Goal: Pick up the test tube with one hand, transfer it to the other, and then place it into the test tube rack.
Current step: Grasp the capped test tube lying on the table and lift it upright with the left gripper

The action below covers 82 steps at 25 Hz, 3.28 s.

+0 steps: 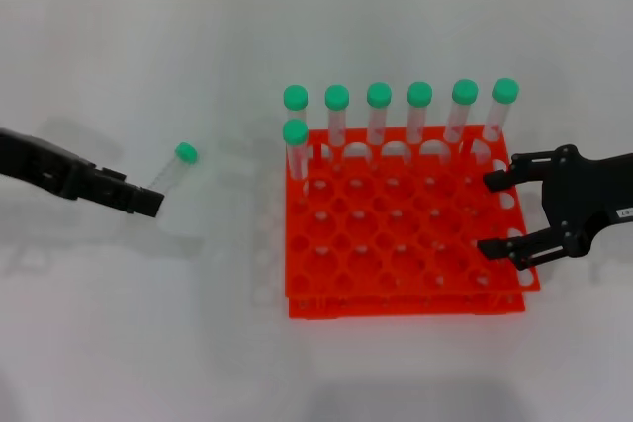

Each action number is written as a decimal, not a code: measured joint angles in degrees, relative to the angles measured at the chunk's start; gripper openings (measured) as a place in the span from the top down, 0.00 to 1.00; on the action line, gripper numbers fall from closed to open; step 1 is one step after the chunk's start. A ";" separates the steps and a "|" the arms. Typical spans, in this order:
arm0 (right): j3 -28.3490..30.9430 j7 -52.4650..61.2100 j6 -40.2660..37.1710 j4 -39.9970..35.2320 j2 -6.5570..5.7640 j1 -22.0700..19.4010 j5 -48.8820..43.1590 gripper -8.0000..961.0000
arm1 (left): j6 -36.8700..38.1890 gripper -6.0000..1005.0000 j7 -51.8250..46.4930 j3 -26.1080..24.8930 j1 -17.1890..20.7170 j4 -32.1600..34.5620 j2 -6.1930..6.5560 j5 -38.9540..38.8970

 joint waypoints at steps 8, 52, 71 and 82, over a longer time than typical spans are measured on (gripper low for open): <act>-0.17 0.00 -0.01 0.00 0.47 0.60 -0.38 0.12 | -1.30 0.19 -5.71 0.05 -5.25 0.26 -0.57 13.24; -1.06 0.05 1.48 1.48 1.18 2.55 -0.20 0.13 | -21.65 0.19 -9.68 12.34 -10.43 -15.36 -4.18 25.21; -1.30 -0.01 1.67 2.38 1.22 3.27 -0.07 0.13 | -22.19 0.42 -10.22 13.23 -10.52 -15.22 -4.77 25.91; -1.35 -0.09 1.66 2.38 1.18 3.23 0.02 0.13 | -22.20 0.61 -10.22 13.23 -10.60 -15.34 -4.67 25.93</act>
